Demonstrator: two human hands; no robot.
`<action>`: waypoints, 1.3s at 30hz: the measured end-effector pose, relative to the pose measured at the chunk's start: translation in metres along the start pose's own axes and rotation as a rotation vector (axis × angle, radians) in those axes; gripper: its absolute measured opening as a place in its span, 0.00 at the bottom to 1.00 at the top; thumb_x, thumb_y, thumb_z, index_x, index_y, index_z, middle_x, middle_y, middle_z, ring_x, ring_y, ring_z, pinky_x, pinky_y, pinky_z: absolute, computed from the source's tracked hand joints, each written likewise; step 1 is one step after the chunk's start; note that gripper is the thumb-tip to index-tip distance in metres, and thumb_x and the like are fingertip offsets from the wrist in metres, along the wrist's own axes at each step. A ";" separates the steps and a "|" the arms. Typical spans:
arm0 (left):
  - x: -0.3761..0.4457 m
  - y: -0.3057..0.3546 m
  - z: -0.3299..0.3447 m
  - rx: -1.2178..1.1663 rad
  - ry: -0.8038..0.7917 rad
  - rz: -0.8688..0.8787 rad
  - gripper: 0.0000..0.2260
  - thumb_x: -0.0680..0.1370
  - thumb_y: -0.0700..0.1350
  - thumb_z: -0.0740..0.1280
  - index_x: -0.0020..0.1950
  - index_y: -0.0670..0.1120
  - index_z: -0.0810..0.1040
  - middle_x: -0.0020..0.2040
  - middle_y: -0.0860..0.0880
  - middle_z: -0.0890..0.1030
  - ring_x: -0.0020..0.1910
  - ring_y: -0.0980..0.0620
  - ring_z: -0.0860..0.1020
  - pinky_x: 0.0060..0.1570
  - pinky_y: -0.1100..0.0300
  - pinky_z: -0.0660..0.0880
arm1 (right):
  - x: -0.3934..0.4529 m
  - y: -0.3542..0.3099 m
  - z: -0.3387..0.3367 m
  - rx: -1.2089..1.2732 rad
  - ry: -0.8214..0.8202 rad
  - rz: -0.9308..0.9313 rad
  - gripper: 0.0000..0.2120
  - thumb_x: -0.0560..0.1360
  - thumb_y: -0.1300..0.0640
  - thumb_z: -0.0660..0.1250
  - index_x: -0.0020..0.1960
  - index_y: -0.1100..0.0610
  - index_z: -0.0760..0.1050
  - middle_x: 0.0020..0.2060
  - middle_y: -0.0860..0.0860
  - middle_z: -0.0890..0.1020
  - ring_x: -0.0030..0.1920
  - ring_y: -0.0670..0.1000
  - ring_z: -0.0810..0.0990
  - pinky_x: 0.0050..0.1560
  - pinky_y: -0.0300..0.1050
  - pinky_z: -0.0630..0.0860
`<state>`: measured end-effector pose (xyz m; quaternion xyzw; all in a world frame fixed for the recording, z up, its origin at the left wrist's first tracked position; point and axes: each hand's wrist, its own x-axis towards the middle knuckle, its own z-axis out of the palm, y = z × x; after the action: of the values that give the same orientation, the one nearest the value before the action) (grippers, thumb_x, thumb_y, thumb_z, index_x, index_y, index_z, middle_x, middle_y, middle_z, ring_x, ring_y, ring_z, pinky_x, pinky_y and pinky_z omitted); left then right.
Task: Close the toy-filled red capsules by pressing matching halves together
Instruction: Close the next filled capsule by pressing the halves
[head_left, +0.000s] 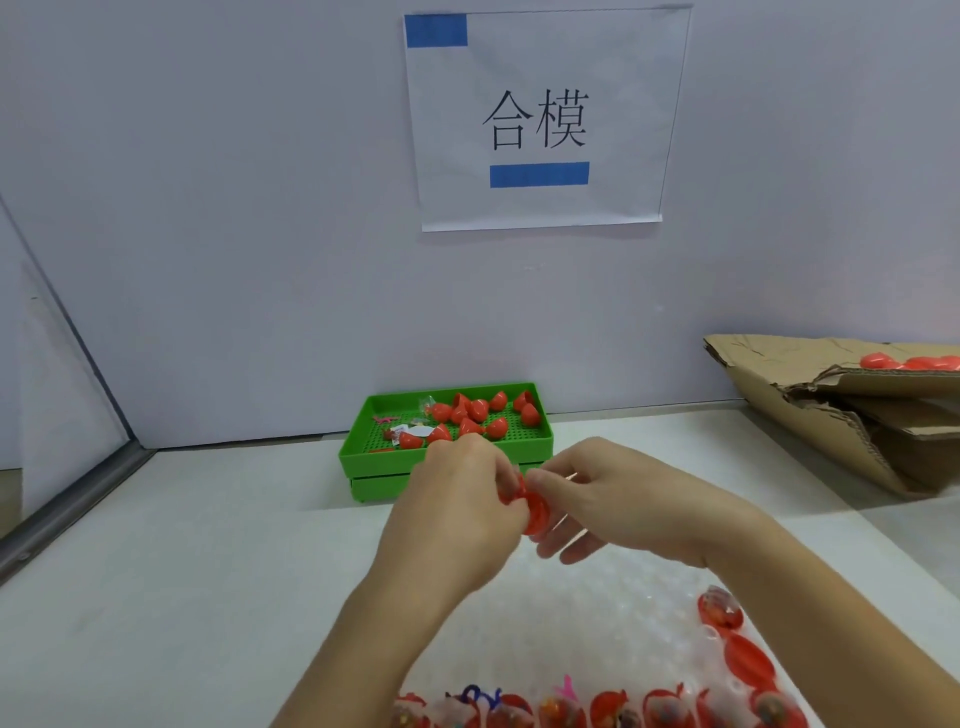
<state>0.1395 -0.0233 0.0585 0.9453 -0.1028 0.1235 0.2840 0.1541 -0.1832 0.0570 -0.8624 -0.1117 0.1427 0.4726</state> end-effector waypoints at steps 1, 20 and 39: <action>-0.001 0.000 0.000 0.008 0.001 -0.001 0.08 0.73 0.48 0.72 0.34 0.53 0.80 0.25 0.56 0.70 0.26 0.58 0.68 0.26 0.63 0.61 | -0.001 -0.001 0.002 0.030 -0.010 -0.005 0.19 0.84 0.50 0.58 0.48 0.58 0.83 0.42 0.54 0.87 0.42 0.49 0.87 0.40 0.37 0.81; 0.006 -0.003 -0.003 -0.246 0.063 0.064 0.12 0.67 0.49 0.80 0.39 0.52 0.77 0.30 0.56 0.74 0.26 0.61 0.71 0.26 0.70 0.66 | 0.000 0.003 -0.014 0.228 0.012 0.071 0.15 0.83 0.60 0.60 0.48 0.66 0.83 0.36 0.54 0.86 0.37 0.48 0.85 0.39 0.36 0.80; 0.007 -0.027 -0.011 -0.538 -0.200 0.029 0.09 0.70 0.43 0.79 0.47 0.46 0.83 0.41 0.52 0.86 0.42 0.57 0.85 0.43 0.66 0.80 | -0.004 0.002 -0.024 -0.209 0.168 -0.169 0.09 0.81 0.45 0.63 0.52 0.41 0.83 0.45 0.33 0.84 0.48 0.36 0.82 0.52 0.41 0.80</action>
<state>0.1511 0.0039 0.0558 0.8418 -0.1730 0.0022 0.5114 0.1591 -0.2048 0.0683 -0.9034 -0.1581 0.0175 0.3981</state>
